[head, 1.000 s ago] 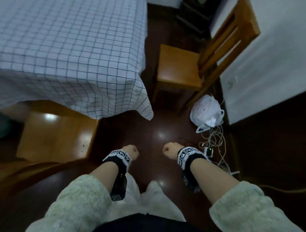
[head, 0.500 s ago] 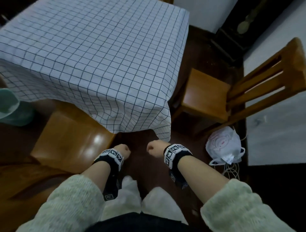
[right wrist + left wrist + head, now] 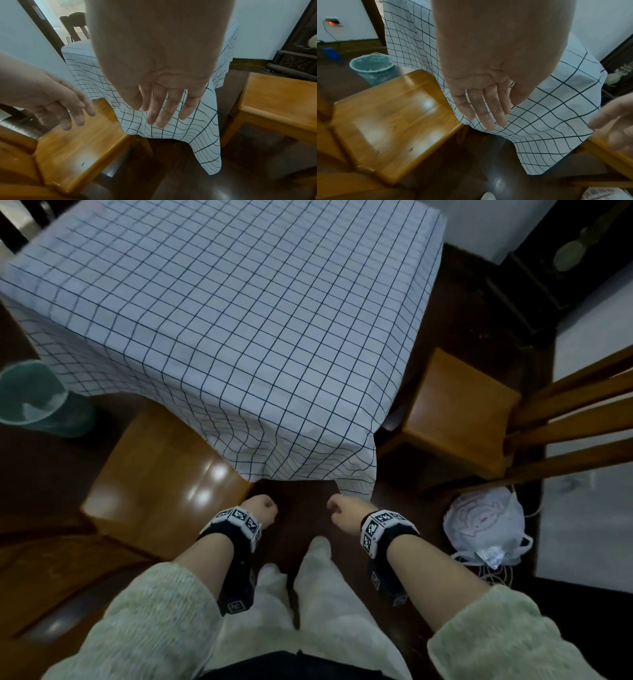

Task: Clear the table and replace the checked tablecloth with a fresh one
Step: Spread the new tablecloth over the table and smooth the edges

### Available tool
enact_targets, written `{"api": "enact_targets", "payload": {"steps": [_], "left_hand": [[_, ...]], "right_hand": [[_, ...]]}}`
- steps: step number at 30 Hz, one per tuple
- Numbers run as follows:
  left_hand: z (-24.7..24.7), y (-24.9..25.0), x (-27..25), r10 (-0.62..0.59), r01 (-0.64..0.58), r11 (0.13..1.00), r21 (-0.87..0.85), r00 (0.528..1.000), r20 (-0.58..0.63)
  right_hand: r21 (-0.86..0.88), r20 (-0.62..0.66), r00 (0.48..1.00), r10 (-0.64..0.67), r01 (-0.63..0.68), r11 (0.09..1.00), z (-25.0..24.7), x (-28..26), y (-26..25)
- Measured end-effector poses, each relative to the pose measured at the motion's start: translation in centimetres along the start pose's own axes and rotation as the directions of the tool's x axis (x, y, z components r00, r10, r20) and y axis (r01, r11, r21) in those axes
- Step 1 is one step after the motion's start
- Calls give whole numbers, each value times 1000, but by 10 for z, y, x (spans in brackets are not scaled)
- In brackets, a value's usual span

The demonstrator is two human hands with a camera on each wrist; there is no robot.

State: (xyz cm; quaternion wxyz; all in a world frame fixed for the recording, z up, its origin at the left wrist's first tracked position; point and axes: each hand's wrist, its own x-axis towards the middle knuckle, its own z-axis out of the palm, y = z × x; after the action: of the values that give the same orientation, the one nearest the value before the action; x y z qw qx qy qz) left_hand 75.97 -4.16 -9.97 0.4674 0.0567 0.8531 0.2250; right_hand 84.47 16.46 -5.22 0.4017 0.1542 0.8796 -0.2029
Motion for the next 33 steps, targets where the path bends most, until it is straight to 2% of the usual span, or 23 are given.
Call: {"api": "enact_targets", "payload": {"steps": [4, 8, 10, 12, 16, 22, 27, 33], "left_hand": [[8, 25, 8, -37, 34, 998, -54, 998, -47], [17, 63, 18, -7, 0, 994, -113, 998, -60], [22, 82, 22, 19, -27, 984, -175, 999, -51], [28, 101, 28, 35, -44, 979, -199, 998, -46], [41, 139, 44, 64, -70, 976, -207, 997, -35], [56, 182, 64, 60, -68, 940, -335, 998, -36], [63, 200, 74, -63, 49, 979, -198, 996, -67], [75, 202, 84, -42, 31, 996, -83, 991, -130]], "right_hand": [[42, -89, 992, 94, -90, 995, -13, 14, 25], [172, -109, 956, 273, -253, 952, -35, 30, 65], [280, -120, 934, 335, -292, 914, -41, 41, 86], [386, -151, 937, 314, -237, 892, -46, 52, 101], [528, -211, 960, 183, -46, 848, -50, 70, 108], [674, -58, 998, -30, 61, 736, -31, 82, 110], [743, -52, 998, -19, 51, 667, -30, 83, 121], [818, -20, 1000, 8, 11, 576, -12, 83, 137]]}}
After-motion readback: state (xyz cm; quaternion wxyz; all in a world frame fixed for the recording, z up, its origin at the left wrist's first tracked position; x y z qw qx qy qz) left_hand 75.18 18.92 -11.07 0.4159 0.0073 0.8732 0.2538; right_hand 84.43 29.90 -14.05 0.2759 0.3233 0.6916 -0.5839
